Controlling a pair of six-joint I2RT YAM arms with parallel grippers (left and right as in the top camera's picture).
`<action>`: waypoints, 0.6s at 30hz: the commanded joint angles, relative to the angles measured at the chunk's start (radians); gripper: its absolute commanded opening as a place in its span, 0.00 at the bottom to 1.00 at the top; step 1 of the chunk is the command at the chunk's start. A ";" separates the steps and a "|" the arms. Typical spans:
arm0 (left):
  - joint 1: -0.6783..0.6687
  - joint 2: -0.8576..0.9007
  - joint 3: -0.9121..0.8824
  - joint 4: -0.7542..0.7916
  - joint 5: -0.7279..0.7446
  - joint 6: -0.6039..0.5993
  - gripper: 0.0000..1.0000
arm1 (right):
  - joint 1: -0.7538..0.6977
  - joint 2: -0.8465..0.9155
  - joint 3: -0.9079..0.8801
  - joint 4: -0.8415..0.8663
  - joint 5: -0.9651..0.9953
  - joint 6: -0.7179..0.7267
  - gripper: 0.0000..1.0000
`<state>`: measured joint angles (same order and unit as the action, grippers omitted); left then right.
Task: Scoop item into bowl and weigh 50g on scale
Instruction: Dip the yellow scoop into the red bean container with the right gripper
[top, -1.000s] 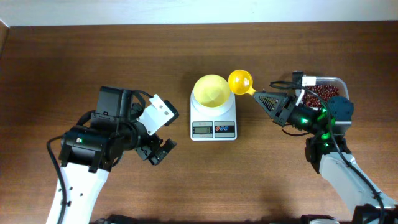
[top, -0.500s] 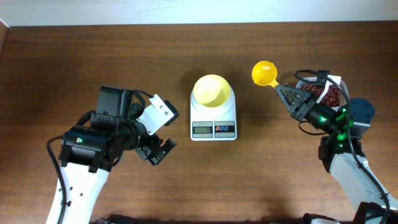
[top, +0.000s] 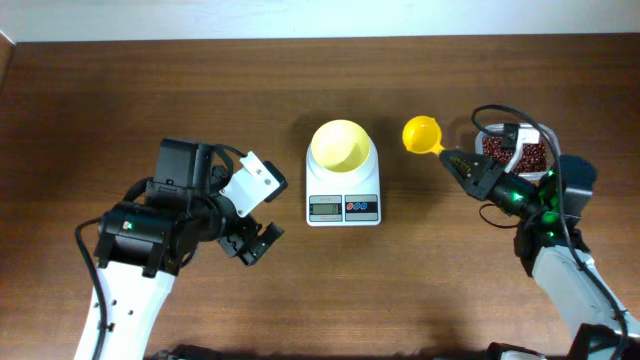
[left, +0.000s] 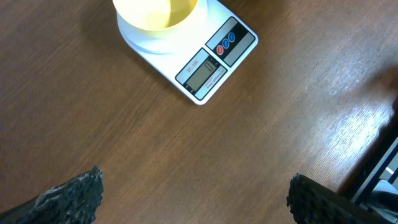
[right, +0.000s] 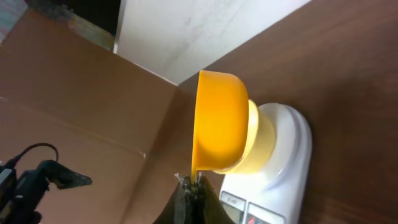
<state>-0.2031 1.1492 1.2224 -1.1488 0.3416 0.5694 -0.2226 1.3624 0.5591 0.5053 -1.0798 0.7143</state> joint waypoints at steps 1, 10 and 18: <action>0.005 -0.005 0.019 -0.001 0.018 0.019 0.99 | -0.040 0.002 0.008 0.038 -0.075 -0.050 0.04; 0.005 -0.005 0.019 -0.001 0.018 0.019 0.99 | -0.072 0.002 0.172 -0.027 -0.026 -0.196 0.04; 0.005 -0.005 0.019 -0.001 0.018 0.019 0.99 | -0.070 -0.034 0.586 -1.185 0.319 -0.847 0.04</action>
<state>-0.2031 1.1492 1.2232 -1.1507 0.3416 0.5732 -0.2893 1.3617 1.0256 -0.4698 -0.9760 0.1272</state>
